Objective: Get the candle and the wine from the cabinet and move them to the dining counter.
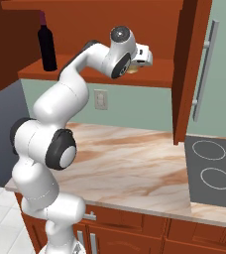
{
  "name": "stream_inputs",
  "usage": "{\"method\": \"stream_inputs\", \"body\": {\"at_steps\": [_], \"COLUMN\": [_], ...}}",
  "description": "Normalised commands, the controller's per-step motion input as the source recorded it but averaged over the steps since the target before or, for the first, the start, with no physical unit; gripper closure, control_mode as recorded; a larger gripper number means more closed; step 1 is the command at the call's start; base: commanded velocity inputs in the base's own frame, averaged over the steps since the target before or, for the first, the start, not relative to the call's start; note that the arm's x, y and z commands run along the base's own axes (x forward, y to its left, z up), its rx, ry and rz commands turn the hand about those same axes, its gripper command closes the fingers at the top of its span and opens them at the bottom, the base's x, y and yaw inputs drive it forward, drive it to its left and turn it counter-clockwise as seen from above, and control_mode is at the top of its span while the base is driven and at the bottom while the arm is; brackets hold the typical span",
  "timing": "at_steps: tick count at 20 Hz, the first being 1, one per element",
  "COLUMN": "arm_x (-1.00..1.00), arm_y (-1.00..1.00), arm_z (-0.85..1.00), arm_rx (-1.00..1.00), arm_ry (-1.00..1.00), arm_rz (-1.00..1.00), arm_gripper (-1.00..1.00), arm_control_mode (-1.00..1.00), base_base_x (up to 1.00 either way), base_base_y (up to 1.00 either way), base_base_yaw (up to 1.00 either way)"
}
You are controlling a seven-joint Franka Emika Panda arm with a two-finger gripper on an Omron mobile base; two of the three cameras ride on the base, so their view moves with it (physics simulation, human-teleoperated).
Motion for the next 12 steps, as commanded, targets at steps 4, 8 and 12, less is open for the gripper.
{"method": "stream_inputs", "body": {"at_steps": [4,8,12], "arm_x": [0.0,0.0,0.0], "arm_y": [0.0,0.0,0.0], "arm_z": [0.0,0.0,0.0], "arm_rx": [0.0,0.0,0.0], "arm_ry": [0.0,0.0,0.0], "arm_rz": [0.0,0.0,0.0], "arm_gripper": [1.0,1.0,1.0], "arm_control_mode": [-1.0,-1.0,-1.0], "base_base_x": [0.0,0.0,0.0], "base_base_y": [0.0,0.0,0.0], "base_base_yaw": [0.0,0.0,0.0]}}
